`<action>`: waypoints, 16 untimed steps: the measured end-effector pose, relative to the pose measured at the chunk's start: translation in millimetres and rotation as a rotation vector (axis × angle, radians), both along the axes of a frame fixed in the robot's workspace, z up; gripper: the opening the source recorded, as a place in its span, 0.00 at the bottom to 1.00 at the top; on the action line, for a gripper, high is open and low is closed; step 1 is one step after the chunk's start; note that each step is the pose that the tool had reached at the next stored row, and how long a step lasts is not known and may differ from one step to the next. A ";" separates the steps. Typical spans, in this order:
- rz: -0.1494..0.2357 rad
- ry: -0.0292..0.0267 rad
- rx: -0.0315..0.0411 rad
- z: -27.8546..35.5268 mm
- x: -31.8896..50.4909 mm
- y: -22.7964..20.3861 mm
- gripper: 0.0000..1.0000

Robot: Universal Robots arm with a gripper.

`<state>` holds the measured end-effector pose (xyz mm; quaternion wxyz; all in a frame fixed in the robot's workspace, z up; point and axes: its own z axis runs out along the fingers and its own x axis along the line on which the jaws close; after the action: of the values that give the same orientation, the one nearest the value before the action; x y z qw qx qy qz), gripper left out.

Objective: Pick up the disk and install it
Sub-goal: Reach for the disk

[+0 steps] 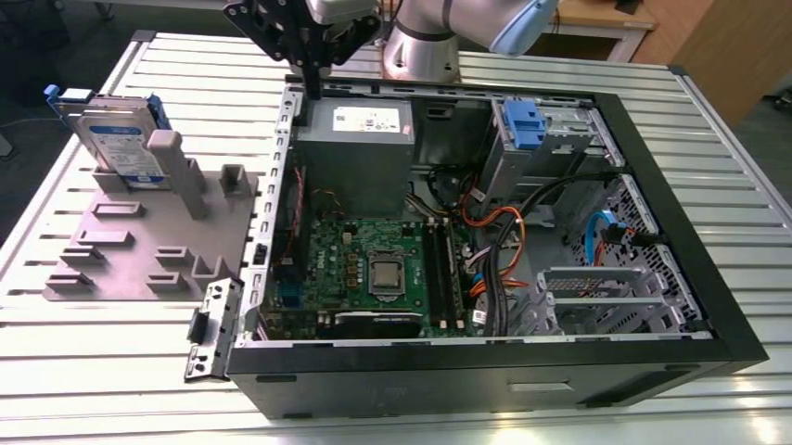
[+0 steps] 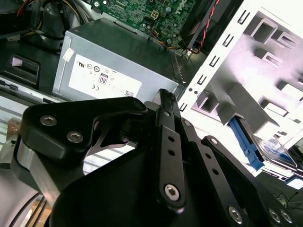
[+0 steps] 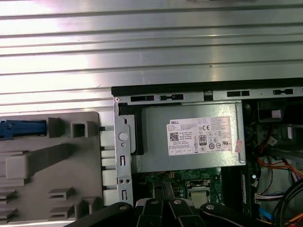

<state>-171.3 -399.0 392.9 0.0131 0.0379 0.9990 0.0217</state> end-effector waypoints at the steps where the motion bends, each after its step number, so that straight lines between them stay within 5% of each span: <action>1: 0.000 0.0000 0.0000 0.0 -0.6 0.0 0.11; 16: 0.000 0.0000 0.0000 -0.3 -10.4 0.0 0.11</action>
<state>-181.7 -398.9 392.7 0.0131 0.0379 0.9990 0.0217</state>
